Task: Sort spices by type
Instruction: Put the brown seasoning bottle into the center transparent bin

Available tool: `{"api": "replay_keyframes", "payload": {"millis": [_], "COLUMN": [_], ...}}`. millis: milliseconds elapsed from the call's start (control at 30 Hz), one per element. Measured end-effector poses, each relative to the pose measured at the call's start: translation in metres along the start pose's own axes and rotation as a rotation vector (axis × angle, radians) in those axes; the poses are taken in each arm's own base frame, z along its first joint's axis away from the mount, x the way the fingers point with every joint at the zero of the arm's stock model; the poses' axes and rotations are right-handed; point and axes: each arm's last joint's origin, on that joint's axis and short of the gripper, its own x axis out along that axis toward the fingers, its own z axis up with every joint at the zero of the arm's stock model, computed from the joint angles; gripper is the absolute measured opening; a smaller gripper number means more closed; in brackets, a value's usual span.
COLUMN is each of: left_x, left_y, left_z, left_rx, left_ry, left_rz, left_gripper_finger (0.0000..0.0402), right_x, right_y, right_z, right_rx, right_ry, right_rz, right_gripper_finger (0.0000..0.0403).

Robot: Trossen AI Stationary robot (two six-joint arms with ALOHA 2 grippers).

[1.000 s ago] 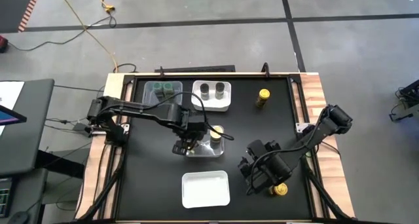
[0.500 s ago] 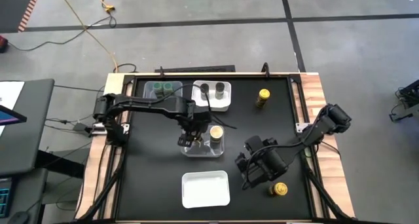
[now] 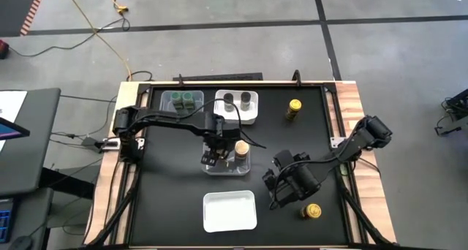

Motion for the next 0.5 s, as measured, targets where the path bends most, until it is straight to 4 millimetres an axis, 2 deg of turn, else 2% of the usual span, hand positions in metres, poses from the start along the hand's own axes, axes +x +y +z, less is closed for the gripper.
{"api": "replay_keyframes", "payload": {"millis": [500], "left_x": [-0.0002], "left_y": [-0.0006], "left_z": [-0.0001], "left_rx": [-0.022], "left_ry": [0.002], "left_rz": [0.000], "left_gripper_finger": [0.0291], "right_x": [0.0031], "right_y": [-0.0018], "right_z": [0.0046], "right_rx": [0.003], "right_ry": [0.001], "right_rz": [-0.025], "right_gripper_finger": [0.0393]}}
